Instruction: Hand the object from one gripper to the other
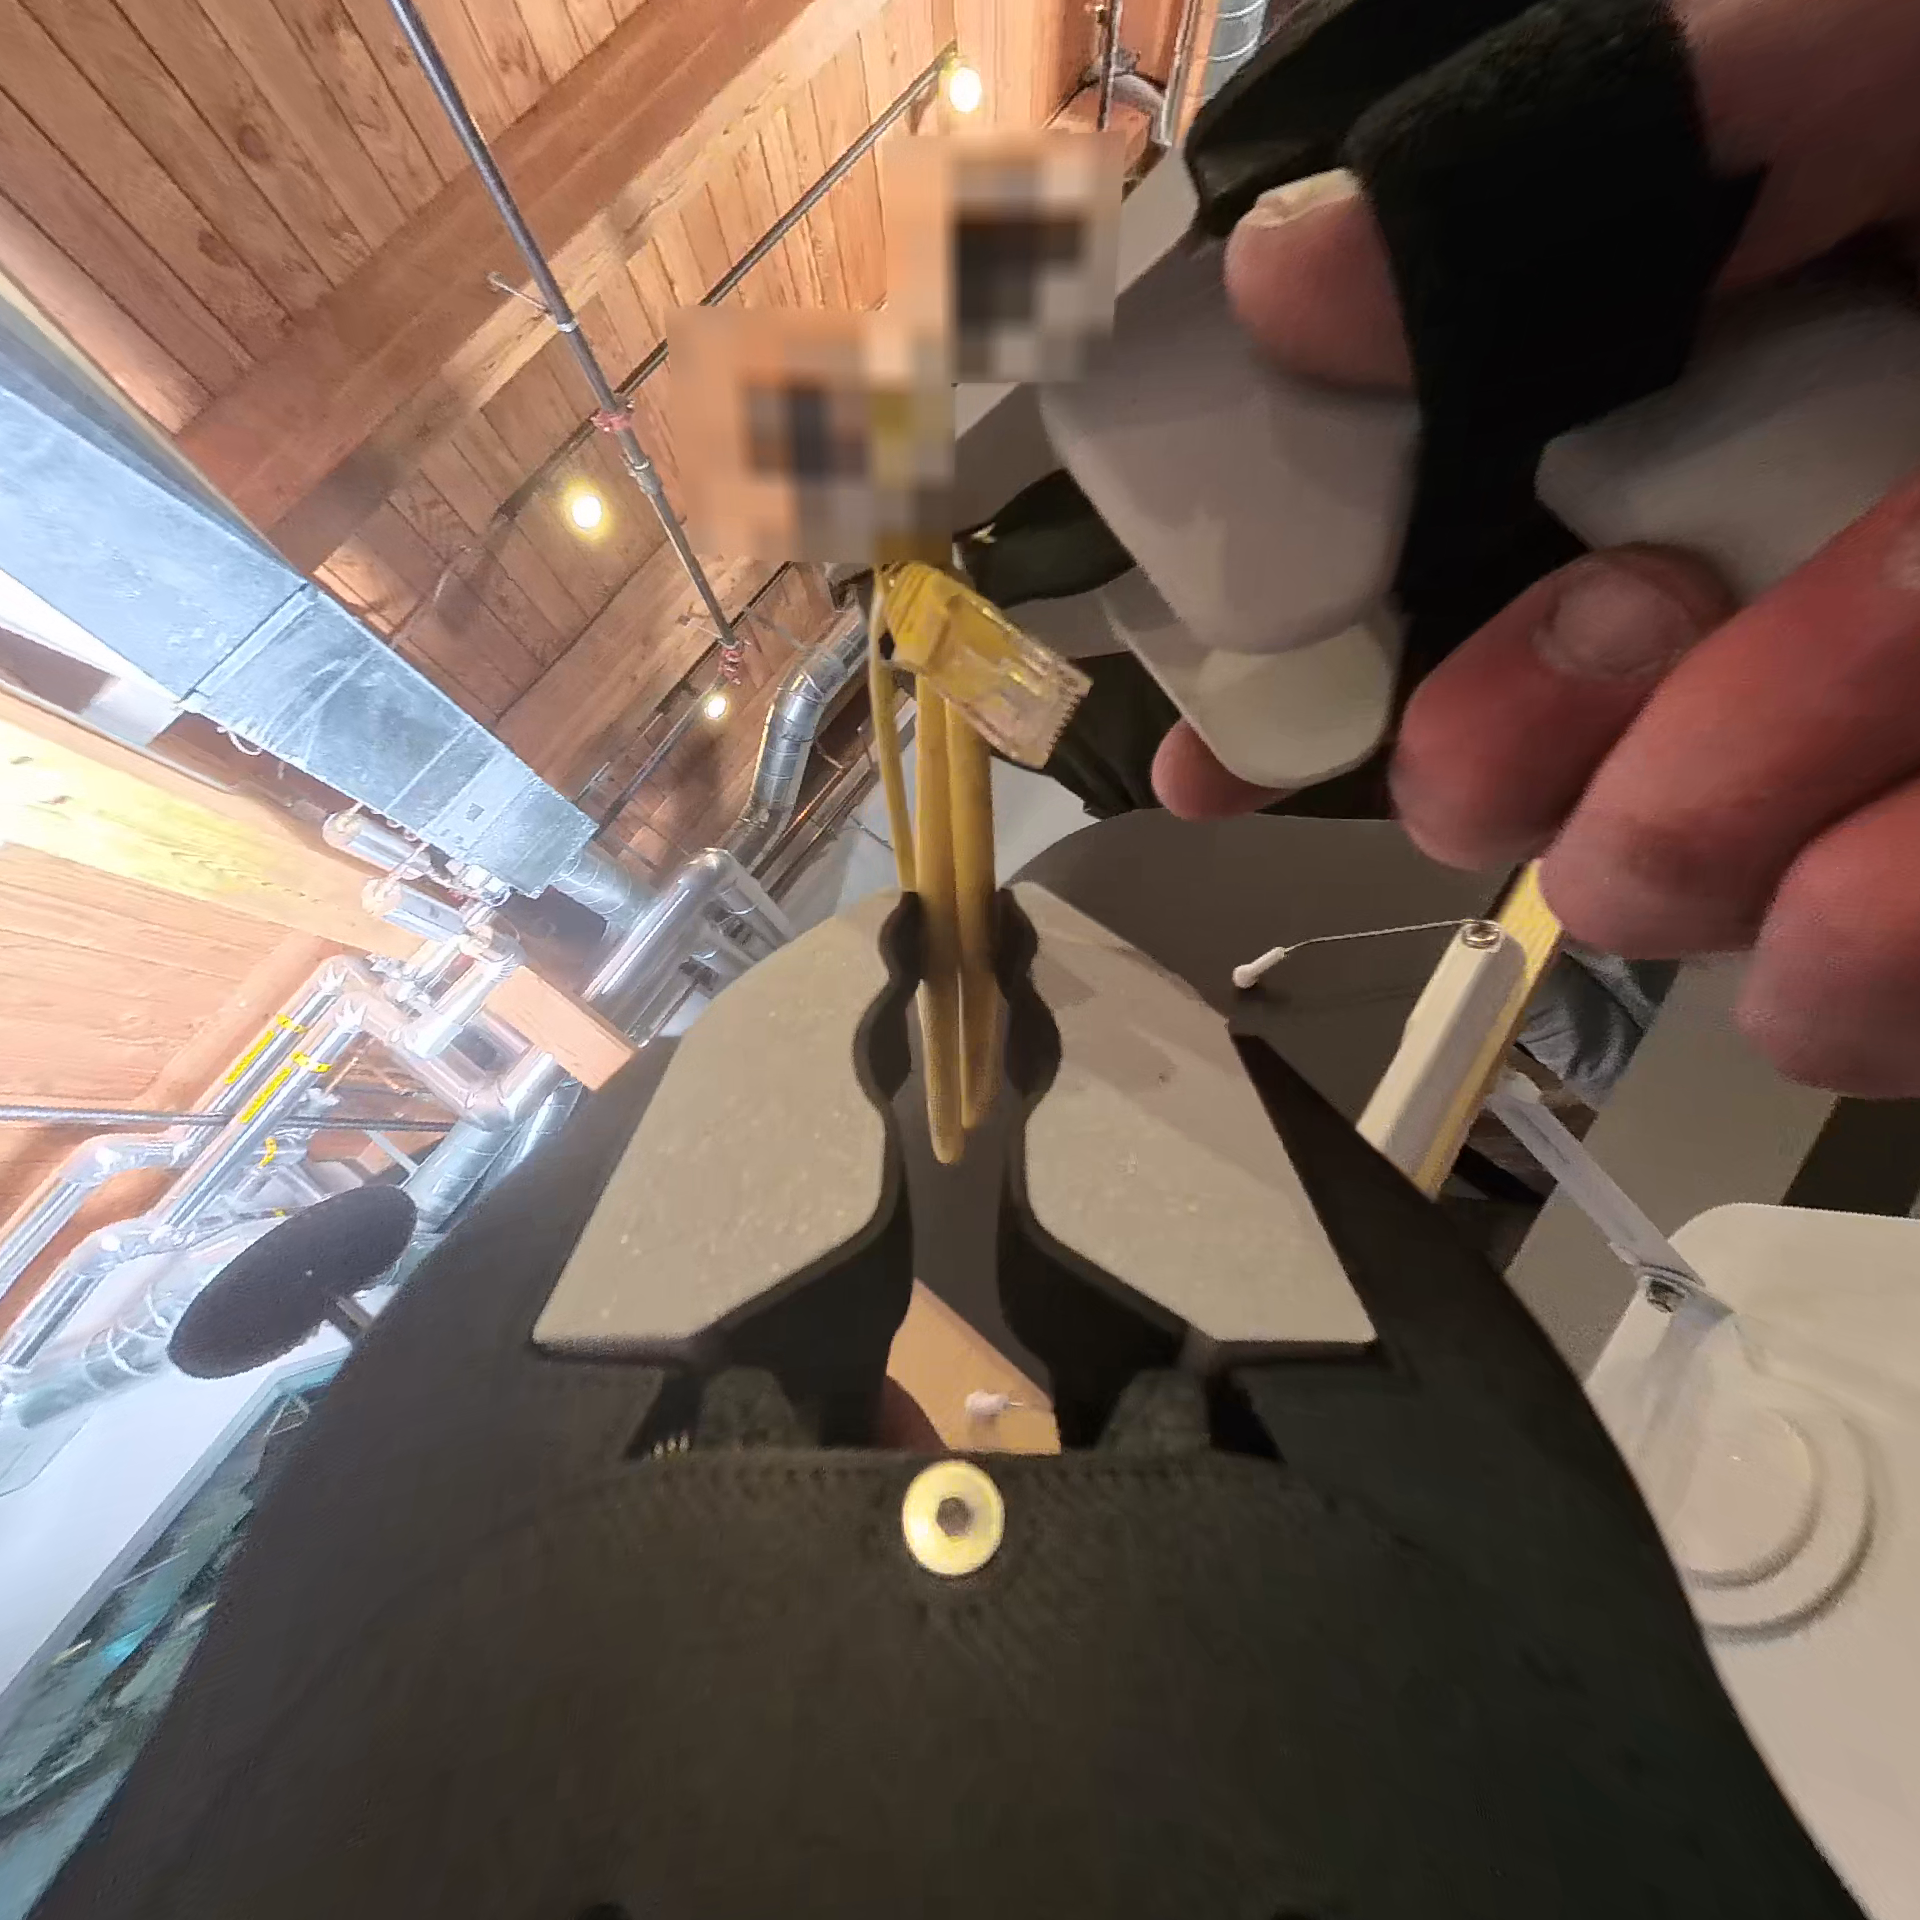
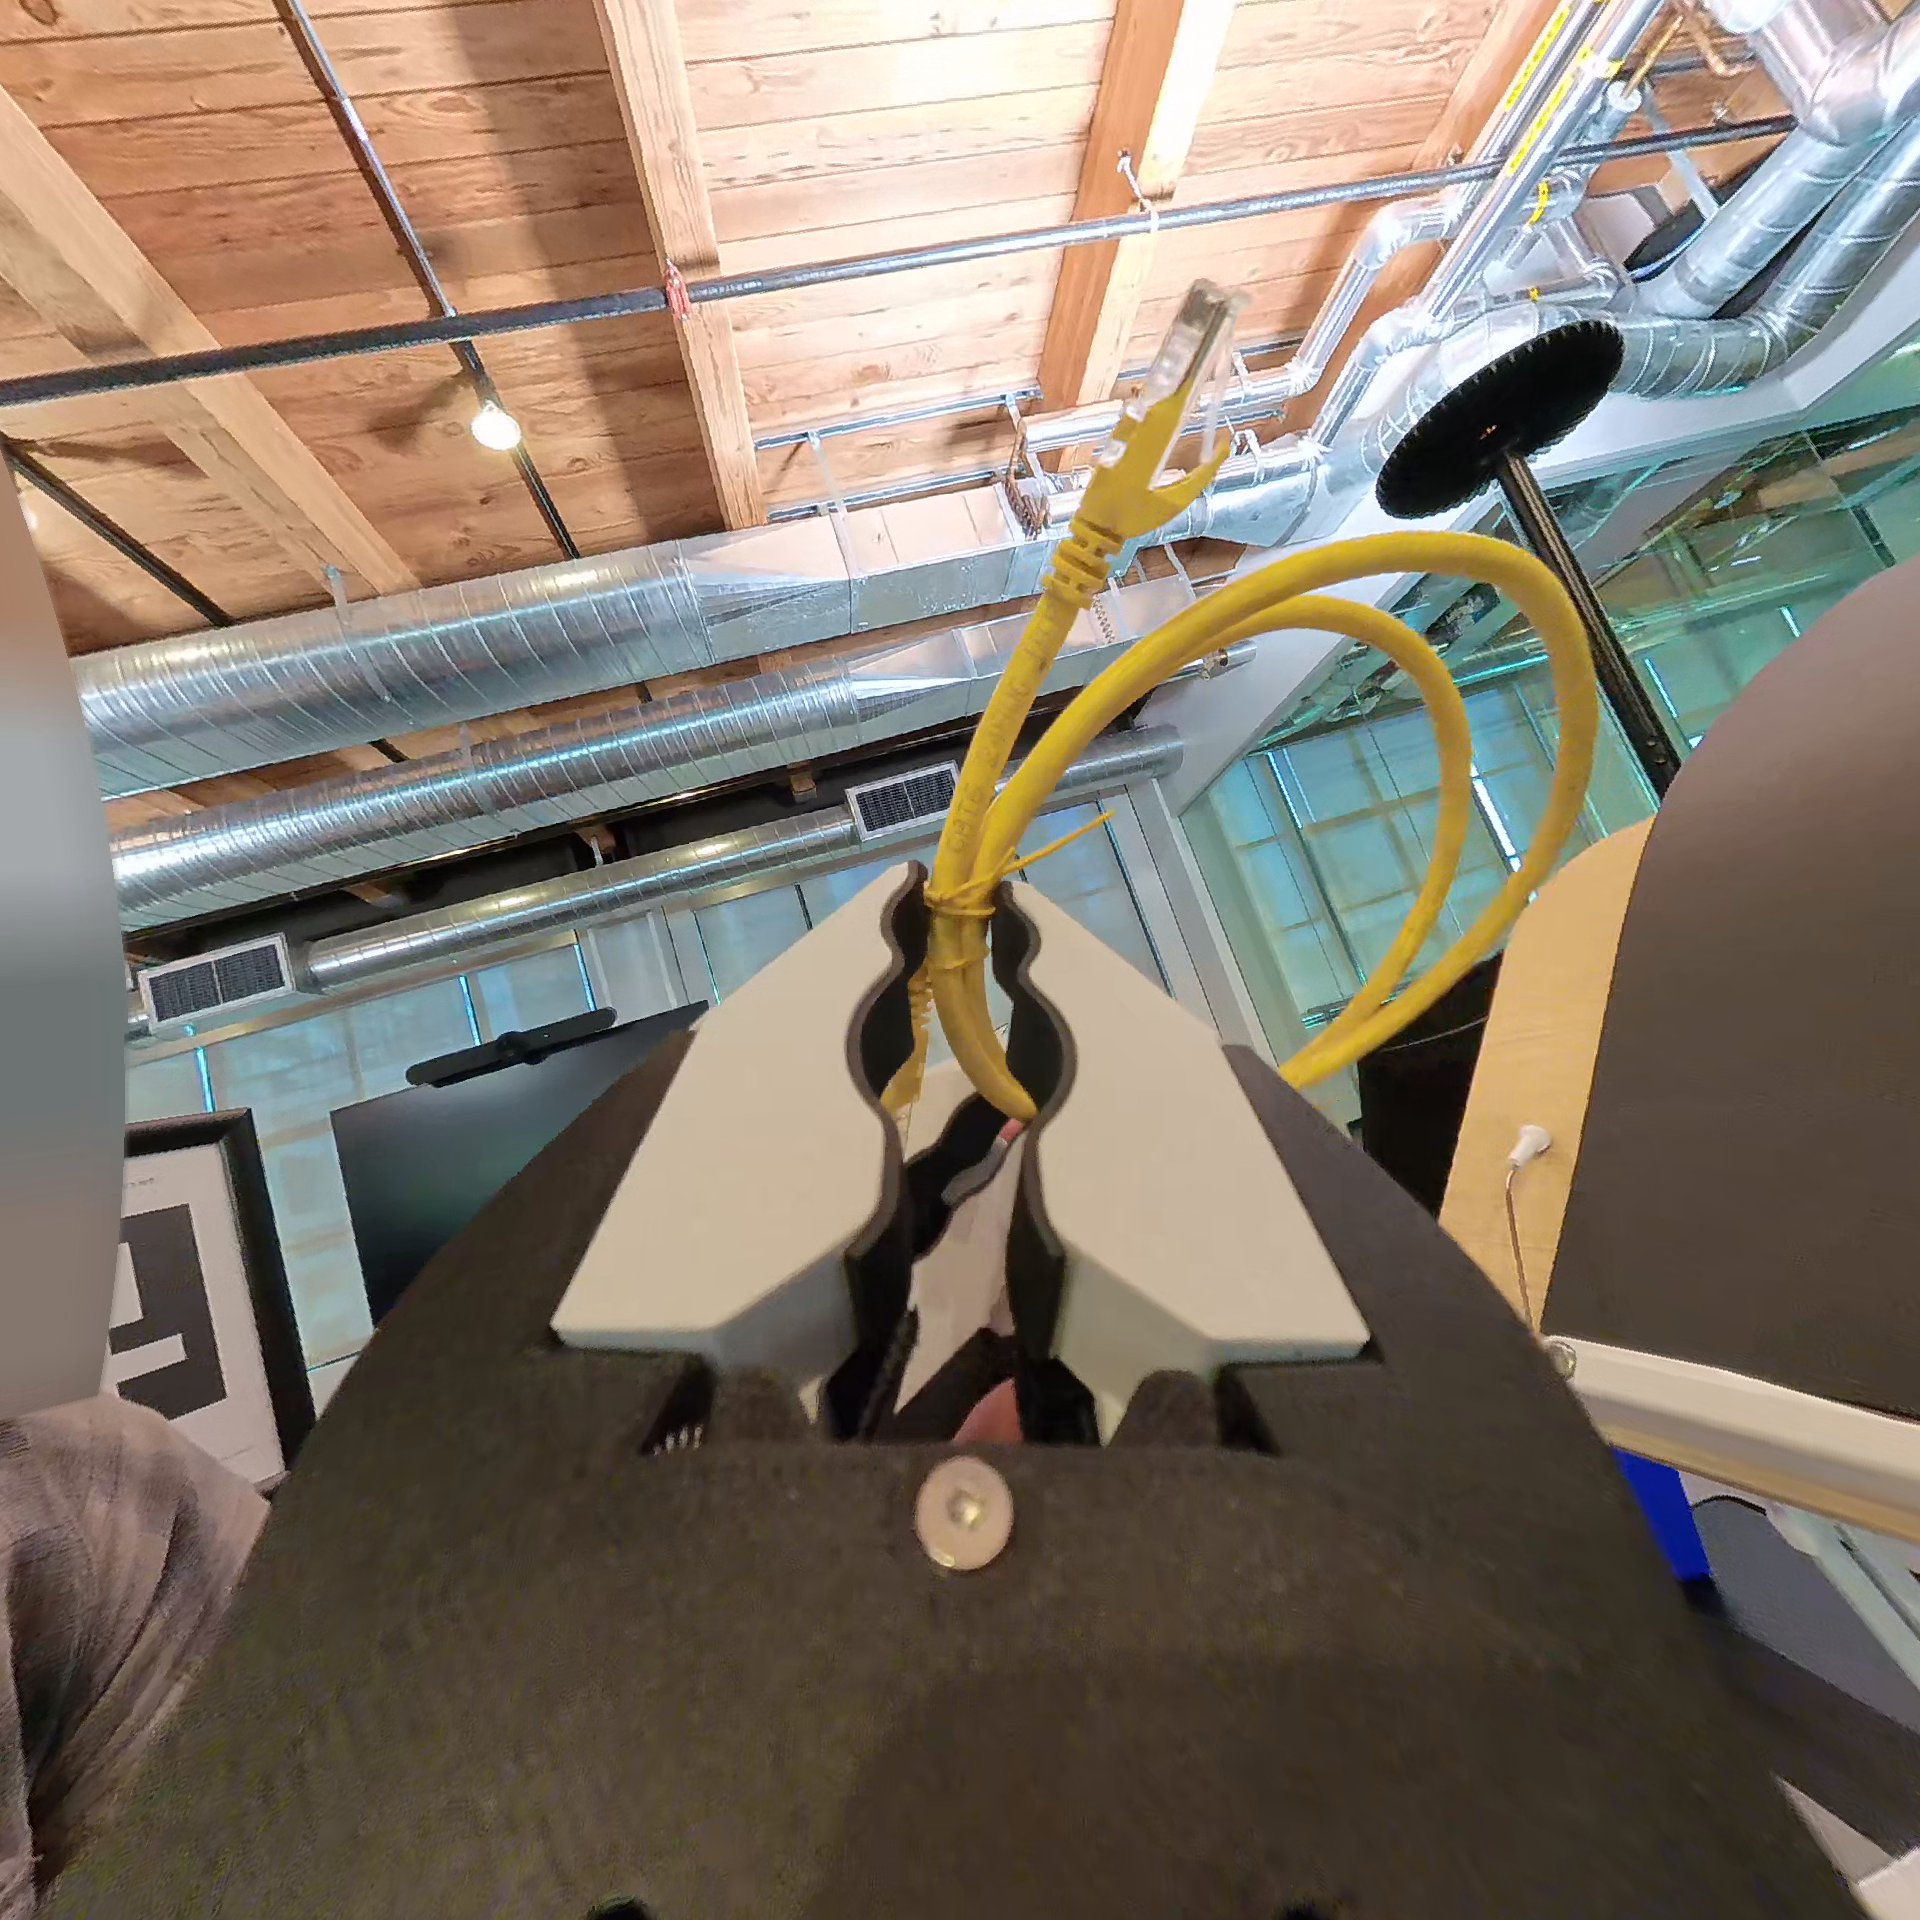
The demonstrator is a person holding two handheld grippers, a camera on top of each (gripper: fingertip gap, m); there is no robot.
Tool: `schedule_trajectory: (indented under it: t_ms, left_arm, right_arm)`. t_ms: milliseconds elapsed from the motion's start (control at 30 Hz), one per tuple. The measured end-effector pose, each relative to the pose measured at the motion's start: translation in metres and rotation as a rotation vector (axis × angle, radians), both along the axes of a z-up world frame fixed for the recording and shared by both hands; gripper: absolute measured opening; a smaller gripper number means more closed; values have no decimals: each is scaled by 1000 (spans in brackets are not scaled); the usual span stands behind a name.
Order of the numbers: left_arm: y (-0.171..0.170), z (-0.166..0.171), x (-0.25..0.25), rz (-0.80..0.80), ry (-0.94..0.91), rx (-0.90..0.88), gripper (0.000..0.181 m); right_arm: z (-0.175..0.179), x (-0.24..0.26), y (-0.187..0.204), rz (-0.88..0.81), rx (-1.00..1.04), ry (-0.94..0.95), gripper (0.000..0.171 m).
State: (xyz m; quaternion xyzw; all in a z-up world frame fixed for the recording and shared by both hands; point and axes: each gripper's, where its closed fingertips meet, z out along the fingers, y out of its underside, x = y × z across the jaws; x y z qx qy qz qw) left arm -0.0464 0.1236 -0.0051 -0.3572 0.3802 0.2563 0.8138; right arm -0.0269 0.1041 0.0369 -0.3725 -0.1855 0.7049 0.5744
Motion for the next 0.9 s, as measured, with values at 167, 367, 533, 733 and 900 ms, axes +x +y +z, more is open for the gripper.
schedule_trajectory:
  t_ms: [167,367,533,733,900]
  left_arm:
    - [0,4,-6,25,6,25,13]
    - [4,1,-7,15,43,-25,12]
    - [4,0,-8,-3,58,-59,12]
    - [4,-1,-9,-32,58,-97,12]
    - [4,0,-10,-61,55,-124,12]
  right_arm:
    - [-1,-2,-1,16,-15,6,9]
    - [-3,-3,2,26,-22,-17,10]
    - [-5,-4,4,14,-13,-48,12]
    - [-8,-2,10,-43,9,-93,25]
    - [-7,2,13,-60,8,-94,26]
